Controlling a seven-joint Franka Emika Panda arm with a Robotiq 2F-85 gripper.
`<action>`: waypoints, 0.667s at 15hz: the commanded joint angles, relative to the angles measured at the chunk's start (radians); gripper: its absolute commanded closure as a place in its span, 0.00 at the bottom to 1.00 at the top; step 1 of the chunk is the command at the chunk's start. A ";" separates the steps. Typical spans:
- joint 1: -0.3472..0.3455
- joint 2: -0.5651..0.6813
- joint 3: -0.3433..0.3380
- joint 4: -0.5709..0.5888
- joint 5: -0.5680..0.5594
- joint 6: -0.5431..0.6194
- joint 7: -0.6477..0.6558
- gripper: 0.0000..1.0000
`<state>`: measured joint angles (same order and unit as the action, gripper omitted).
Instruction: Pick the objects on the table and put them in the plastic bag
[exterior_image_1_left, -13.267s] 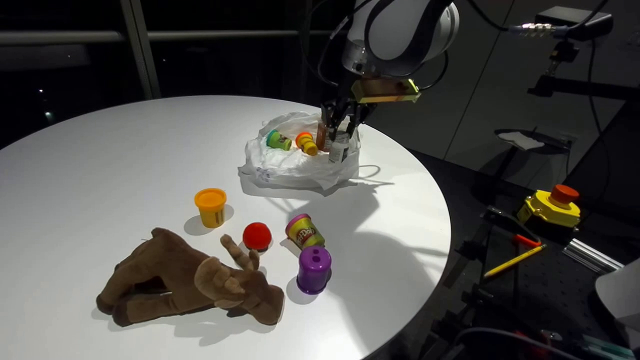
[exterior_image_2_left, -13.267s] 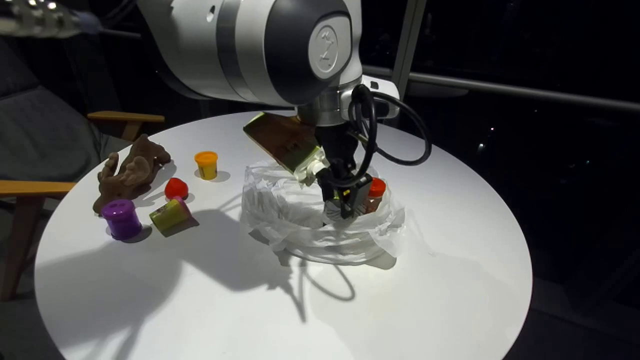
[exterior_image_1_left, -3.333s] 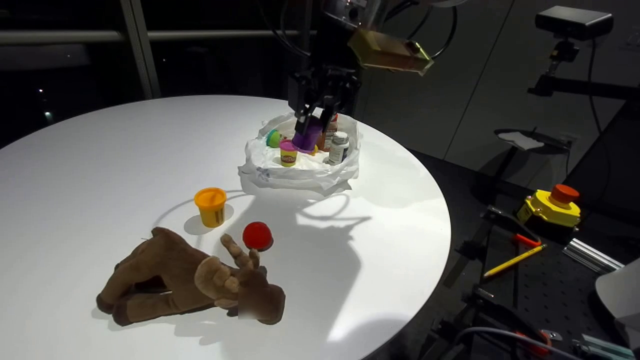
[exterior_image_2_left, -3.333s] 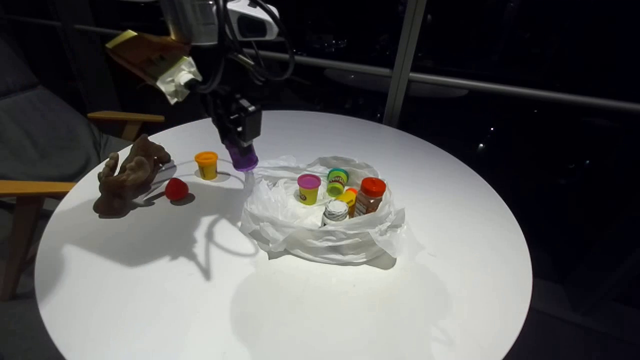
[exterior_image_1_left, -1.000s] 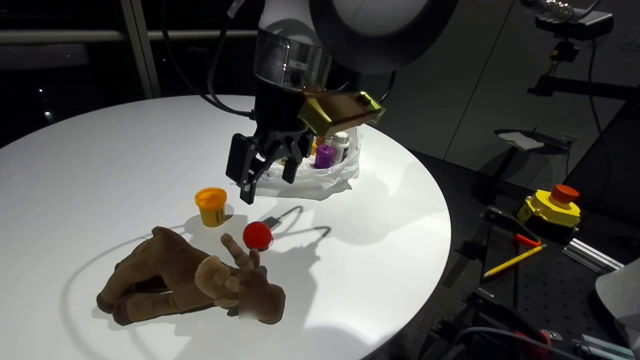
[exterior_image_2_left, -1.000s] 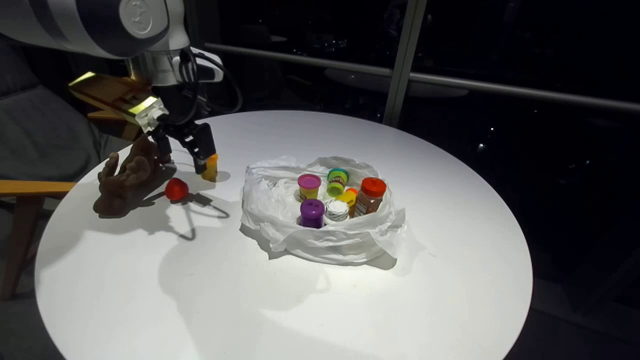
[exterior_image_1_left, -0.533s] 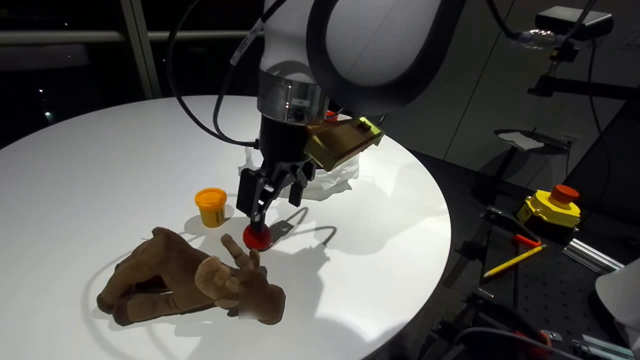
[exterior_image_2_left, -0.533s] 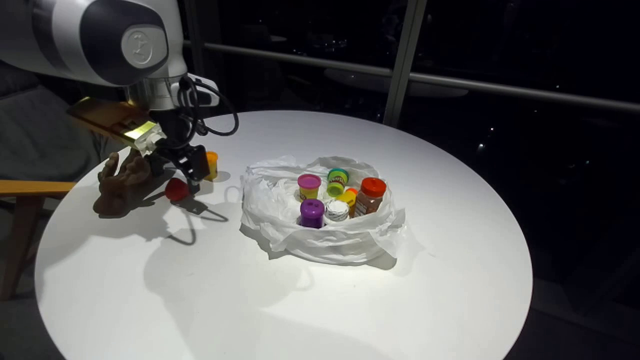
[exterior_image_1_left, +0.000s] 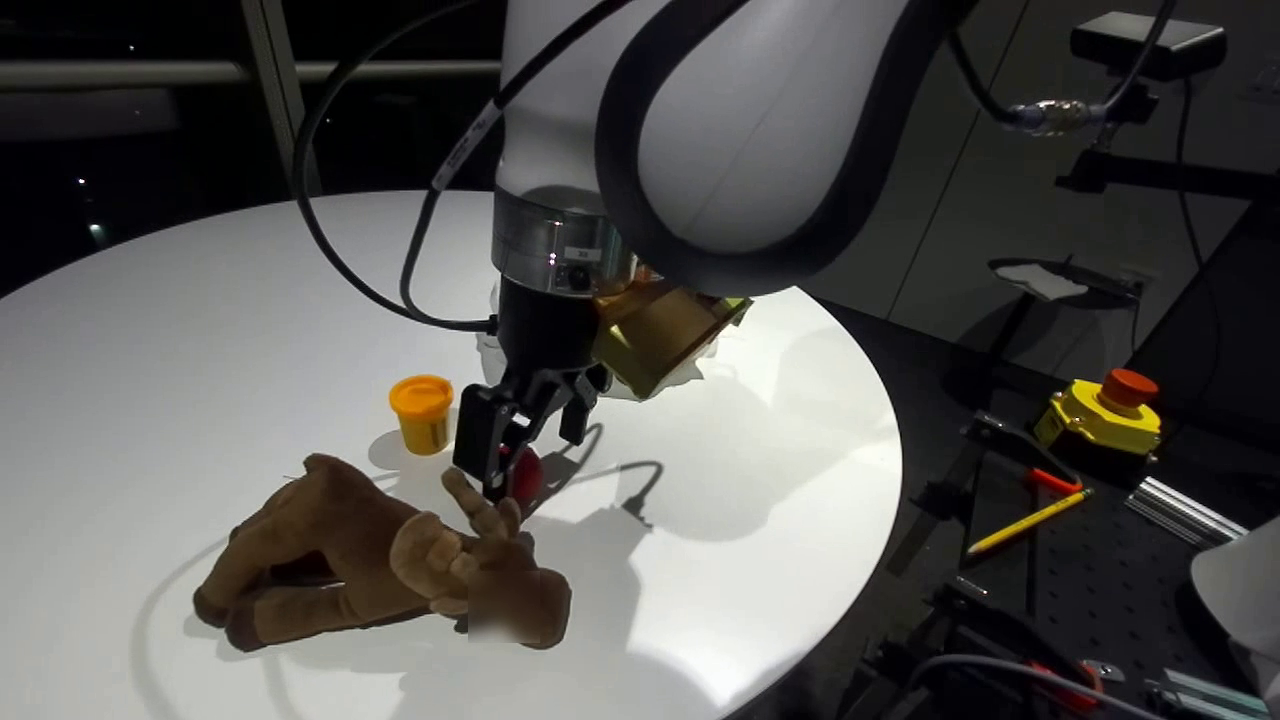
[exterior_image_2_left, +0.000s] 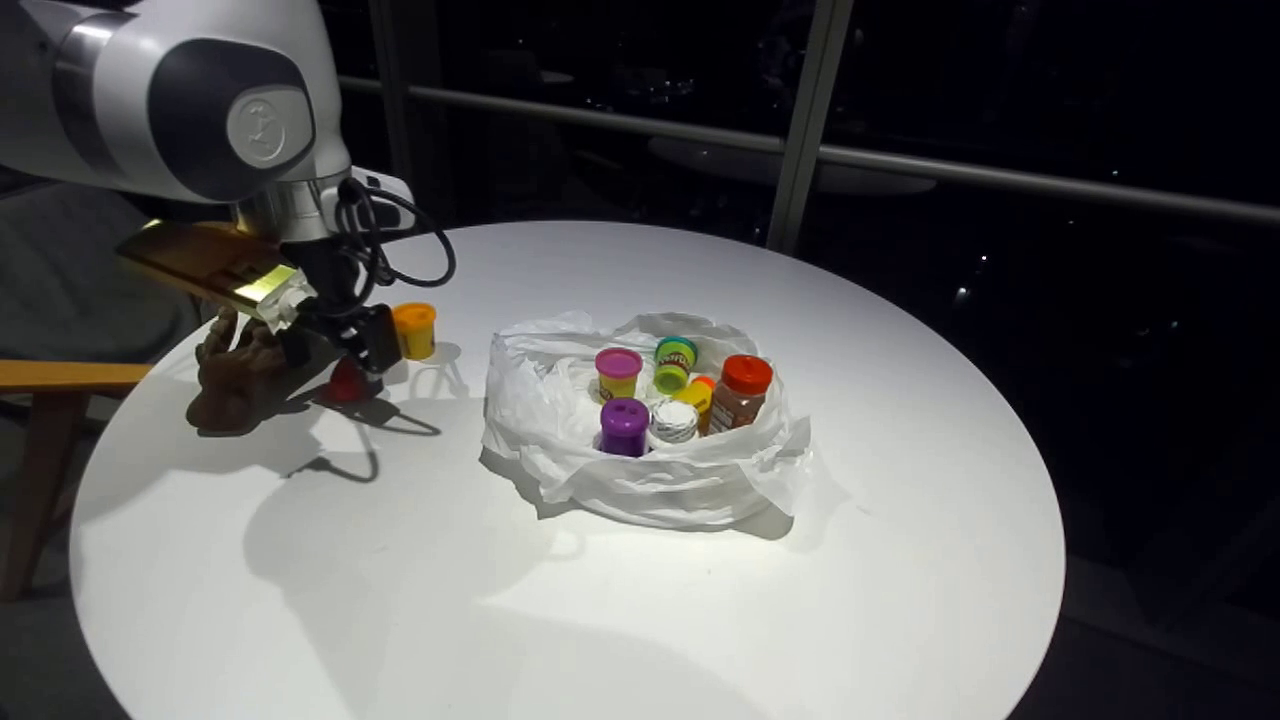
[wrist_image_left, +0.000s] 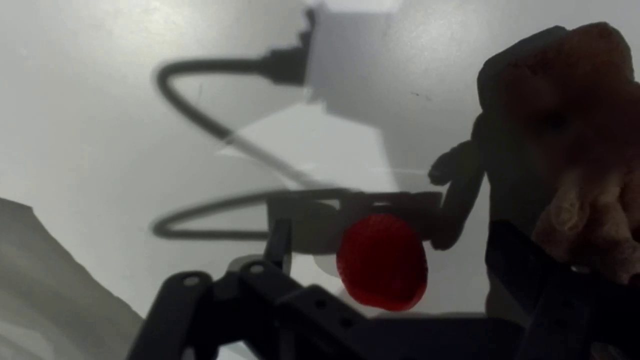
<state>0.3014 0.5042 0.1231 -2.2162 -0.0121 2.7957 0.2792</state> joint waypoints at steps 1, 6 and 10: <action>0.045 0.026 -0.040 0.033 -0.026 0.031 0.009 0.25; 0.068 0.040 -0.064 0.047 -0.031 0.048 0.009 0.58; 0.072 0.012 -0.080 0.035 -0.029 0.059 0.015 0.77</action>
<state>0.3583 0.5334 0.0648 -2.1835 -0.0286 2.8312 0.2793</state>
